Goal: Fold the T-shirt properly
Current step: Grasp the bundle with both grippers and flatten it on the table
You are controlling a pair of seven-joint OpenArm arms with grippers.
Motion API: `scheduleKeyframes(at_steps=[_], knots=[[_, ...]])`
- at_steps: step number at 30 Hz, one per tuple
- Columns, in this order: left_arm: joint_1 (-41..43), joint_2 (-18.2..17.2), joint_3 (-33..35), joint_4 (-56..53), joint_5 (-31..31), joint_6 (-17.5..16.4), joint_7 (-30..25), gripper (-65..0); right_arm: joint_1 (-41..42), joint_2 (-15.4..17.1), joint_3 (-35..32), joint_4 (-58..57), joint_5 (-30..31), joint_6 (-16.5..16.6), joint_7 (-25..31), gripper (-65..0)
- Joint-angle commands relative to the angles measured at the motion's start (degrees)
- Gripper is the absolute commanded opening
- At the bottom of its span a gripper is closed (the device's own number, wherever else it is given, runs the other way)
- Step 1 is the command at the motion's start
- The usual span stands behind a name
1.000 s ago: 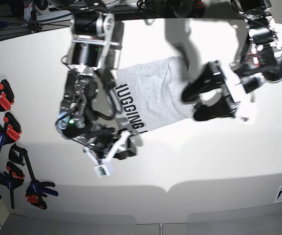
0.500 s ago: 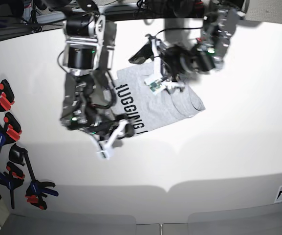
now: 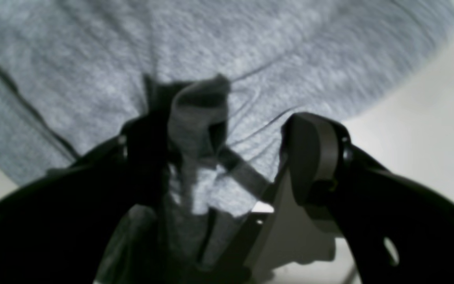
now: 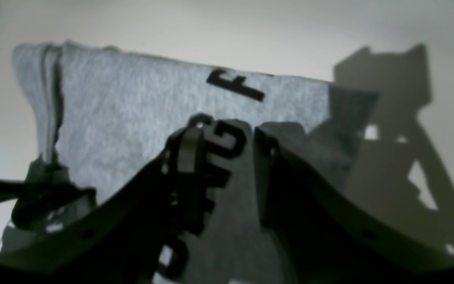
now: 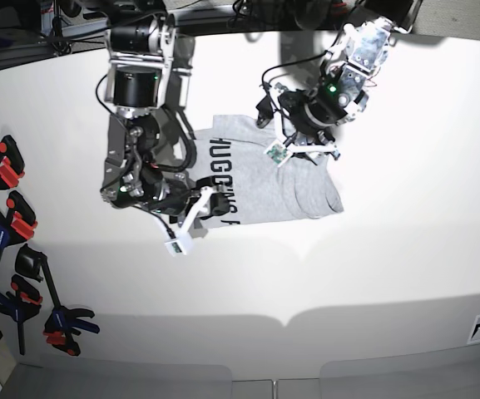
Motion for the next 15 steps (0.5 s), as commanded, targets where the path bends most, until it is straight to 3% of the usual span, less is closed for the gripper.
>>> scheduleKeyframes(at_steps=[1,10,13,15], knots=[[-0.5,-2.0,-0.4,-0.3,2.6,1.0,3.6,-21.0,1.6,0.5,0.0,1.5,1.4,0.7,0.9,-45.5],[-7.2,-10.8,-0.4,-0.3,2.5,5.8,3.0,-21.0,-2.5,-1.7,0.1,1.7,1.6,1.5,-0.7,-45.5],[-9.3,-12.6,-0.4,-0.3,2.5,7.5,1.9,-21.0,-5.5,-1.9,-1.2,2.2,6.9,4.0,-1.6,-45.5],[-10.6,-13.5,-0.4,-0.3,2.5,8.3,1.6,-21.0,-7.7,-1.9,-2.9,3.7,10.3,4.0,-3.3,-45.5]])
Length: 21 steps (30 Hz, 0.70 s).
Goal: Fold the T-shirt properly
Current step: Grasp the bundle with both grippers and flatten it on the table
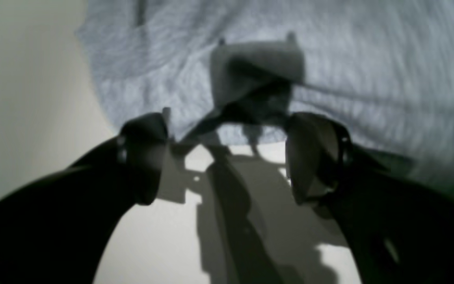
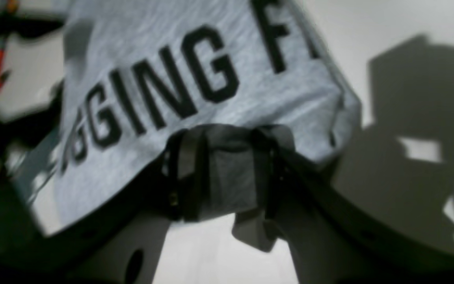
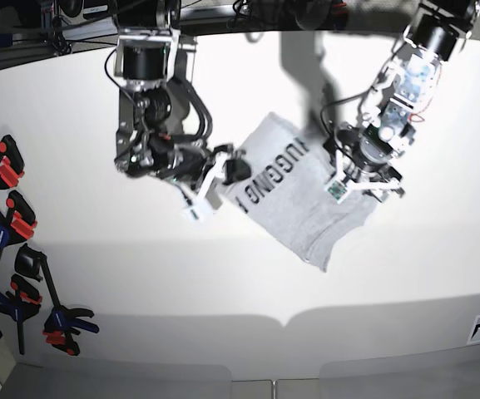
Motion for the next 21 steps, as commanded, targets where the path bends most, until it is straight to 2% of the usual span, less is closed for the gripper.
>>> scheduleKeyframes(at_steps=[1,9,14,17,18,21], knots=[[-1.8,-0.6,-0.3,0.9,0.6,0.9,-0.6,-21.0,-0.1,-0.1,-1.2,1.9,2.1,0.9,-0.4,-45.5],[-6.0,-0.7,-0.3,0.9,0.6,2.1,-0.3,-21.0,-7.6,-2.4,-9.8,10.6,2.6,0.9,-0.8,-45.5],[-6.5,-0.7,-0.3,0.9,1.1,2.2,0.0,-21.0,-8.5,-5.5,-11.0,13.5,0.9,0.9,-0.8,-45.5],[-6.4,-0.8,-0.3,1.0,5.1,2.5,1.2,-20.9,-8.5,-5.6,-10.9,15.3,-2.1,0.9,-1.1,-45.5],[-6.3,-1.1,-0.3,1.2,6.2,3.8,1.2,-20.9,-8.6,-5.4,-10.9,16.2,-3.1,0.9,-1.6,-45.5],[-6.0,-3.0,-0.3,4.5,2.6,15.0,1.2,-20.9,-10.1,-4.1,-10.9,20.7,-5.0,0.9,-1.8,-45.5]])
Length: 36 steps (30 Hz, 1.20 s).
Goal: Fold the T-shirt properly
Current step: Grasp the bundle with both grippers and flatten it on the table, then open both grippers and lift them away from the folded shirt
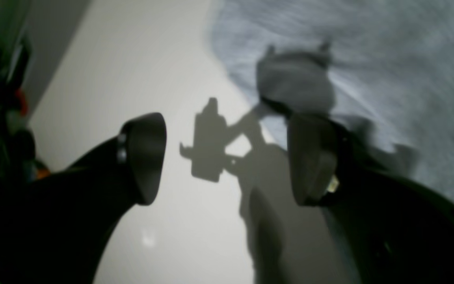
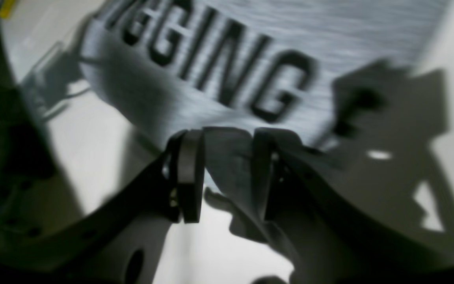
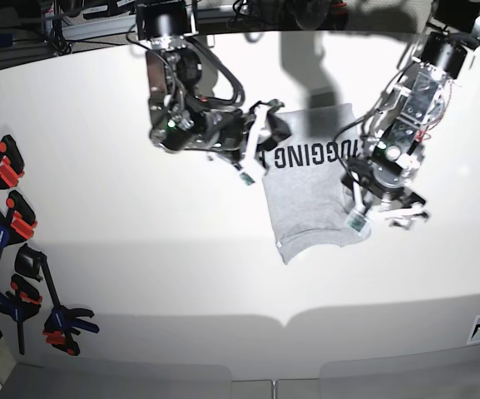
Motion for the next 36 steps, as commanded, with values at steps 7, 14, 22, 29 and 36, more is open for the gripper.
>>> scheduleKeyframes(at_steps=[7,14,22,29,36], knots=[[1.5,-1.3,-8.4,8.4,-0.7,2.7,0.5,-20.9,-5.7,2.1,3.6,14.7,0.4,0.7,-0.7,-45.5],[12.7,-0.1,-26.9,13.8,-10.2,0.6,2.6,-20.9,-12.7,2.1,16.2,22.3,4.6,0.7,-3.0,-45.5],[28.8,-0.1,-44.4,31.0,-21.5,-8.9,2.7,-20.9,-23.2,4.7,25.7,29.9,14.7,0.7,-9.0,-45.5],[42.9,0.1,-53.6,36.7,-21.9,-9.9,2.8,-20.9,-33.9,6.2,30.6,36.5,14.9,0.7,-9.1,-45.5],[56.1,3.0,-61.2,36.7,-21.8,-10.1,2.9,-20.9,-42.4,6.3,32.5,37.6,14.8,0.7,-9.1,-45.5]])
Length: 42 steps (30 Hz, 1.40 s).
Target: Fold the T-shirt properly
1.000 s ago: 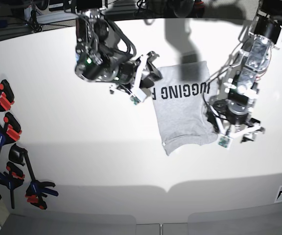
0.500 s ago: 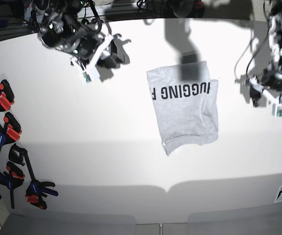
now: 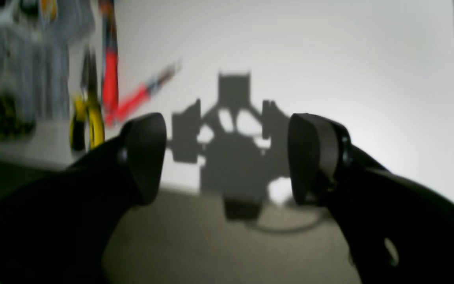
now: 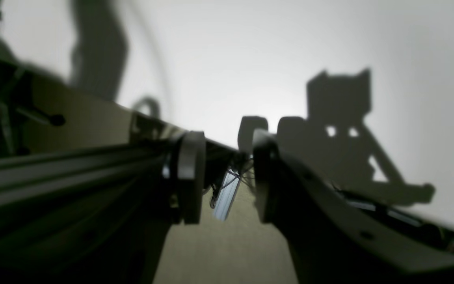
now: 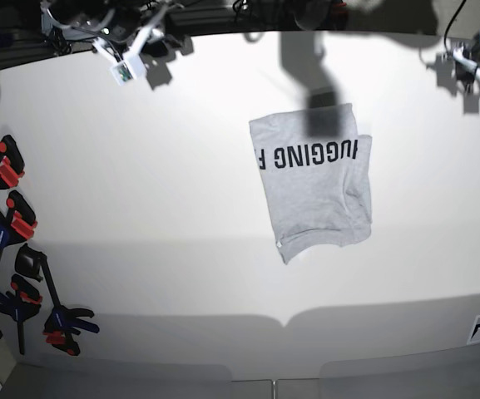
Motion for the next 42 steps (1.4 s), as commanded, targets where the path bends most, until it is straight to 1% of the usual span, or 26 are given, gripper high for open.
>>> scheduleKeyframes(at_steps=[1,3,5,8,10,11,14,16,18,19,20,22,24,25,26,28,29,30,31,33,35,36,38,39,40,42], knots=[[1.9,-0.2,-1.2,0.9,0.4,0.2,-0.8,-20.9,-1.4,0.3,0.3,1.0,1.1,0.3,0.9,-45.5],[5.4,-0.1,-1.6,0.9,1.3,-0.3,-0.5,-20.9,-3.5,1.8,0.4,1.0,1.2,0.3,0.6,-45.5],[8.7,-0.1,-1.6,0.9,3.4,-2.2,0.2,-20.9,-5.7,4.7,0.4,1.0,1.4,0.3,0.3,-45.5],[14.2,-0.1,-1.6,0.9,3.7,-4.2,0.3,-20.9,-9.4,9.4,0.4,1.0,2.6,0.3,0.0,-45.5],[17.4,-0.1,-1.5,0.9,2.8,-6.4,0.3,-20.9,-11.8,12.3,0.4,0.8,2.6,0.3,-0.7,-45.5],[19.0,-0.1,-1.5,0.7,1.6,-8.3,0.1,-20.9,-13.1,13.7,0.4,0.7,2.6,0.3,-1.6,-45.5],[22.8,-0.1,-1.5,-1.9,-3.7,-16.9,-2.2,-20.9,-17.5,17.2,0.4,-0.6,2.6,0.3,-2.7,-45.5],[23.9,-0.1,-1.3,-6.1,-8.2,-24.2,-3.8,-20.9,-19.8,18.5,0.4,-2.9,2.6,0.3,-1.7,-45.5],[23.9,-0.1,0.3,-11.7,-11.8,-32.0,-3.8,-20.9,-21.1,19.6,0.3,-6.9,2.6,0.3,1.8,-45.5],[23.7,-0.2,2.1,-14.4,-13.0,-35.2,-3.8,-20.9,-21.1,20.0,0.1,-9.7,2.6,0.3,4.6,-45.5],[23.3,-0.3,4.5,-17.3,-14.0,-36.7,-3.8,-20.9,-21.0,20.3,-0.2,-12.7,2.4,0.3,7.8,-45.5],[21.3,-0.5,11.2,-23.0,-13.6,-36.7,-4.8,-20.9,-20.3,21.1,-1.6,-19.1,2.2,0.3,14.6,-45.5],[17.6,-0.5,18.5,-29.3,-10.5,-36.7,-8.3,-20.9,-18.3,21.5,-4.2,-25.7,2.1,0.3,17.9,-45.5],[15.2,-0.5,22.1,-33.0,-7.6,-36.7,-11.5,-20.9,-16.7,21.6,-5.8,-29.2,2.1,0.3,18.6,-45.5],[12.4,-0.3,25.5,-37.0,-3.4,-36.7,-16.0,-20.9,-14.9,21.6,-7.5,-32.8,2.2,0.3,19.7,-45.5],[5.6,1.3,30.7,-46.1,4.9,-36.6,-24.7,-20.9,-10.6,20.5,-11.1,-41.0,2.2,0.3,24.3,-45.5],[1.9,2.8,32.5,-51.2,7.5,-32.8,-26.9,-20.9,-8.2,19.6,-12.8,-45.5,2.0,0.3,26.4,-45.5],[-1.9,4.4,33.7,-56.4,9.5,-29.3,-28.5,-20.9,-5.6,18.6,-14.5,-50.0,0.9,0.3,28.1,-45.5],[-5.6,6.1,34.6,-61.9,11.0,-27.4,-29.5,-20.9,-3.0,17.4,-16.1,-54.5,-1.5,0.3,29.9,-45.5],[-12.4,8.9,35.1,-72.1,12.3,-25.2,-32.1,-20.9,2.4,15.3,-19.4,-63.5,-6.8,0.3,34.8,-45.5],[-18.2,11.3,35.1,-81.1,13.2,-24.9,-36.2,-20.9,7.7,13.6,-22.7,-72.1,-10.5,0.3,40.8,-45.5],[-20.7,12.3,35.2,-85.0,14.1,-25.0,-39.9,-20.9,10.4,12.8,-24.2,-76.1,-12.5,0.3,44.4,-45.5],[-25.2,14.0,35.2,-92.1,18.2,-25.0,-49.3,-20.9,15.4,11.4,-27.1,-83.1,-17.4,0.3,52.0,-45.5],[-27.3,14.6,35.2,-95.2,20.1,-24.9,-52.7,-20.9,17.7,10.8,-28.5,-86.0,-20.0,0.3,54.9,-45.5],[-29.3,15.0,35.2,-98.1,21.7,-24.9,-54.6,-20.9,20.0,10.3,-29.9,-88.6,-22.3,-1.7,57.0,-45.5],[-32.5,15.2,35.2,-102.9,23.0,-24.5,-55.0,-20.9,23.8,9.5,-32.8,-92.7,-24.3,-5.4,58.0,-45.5]])
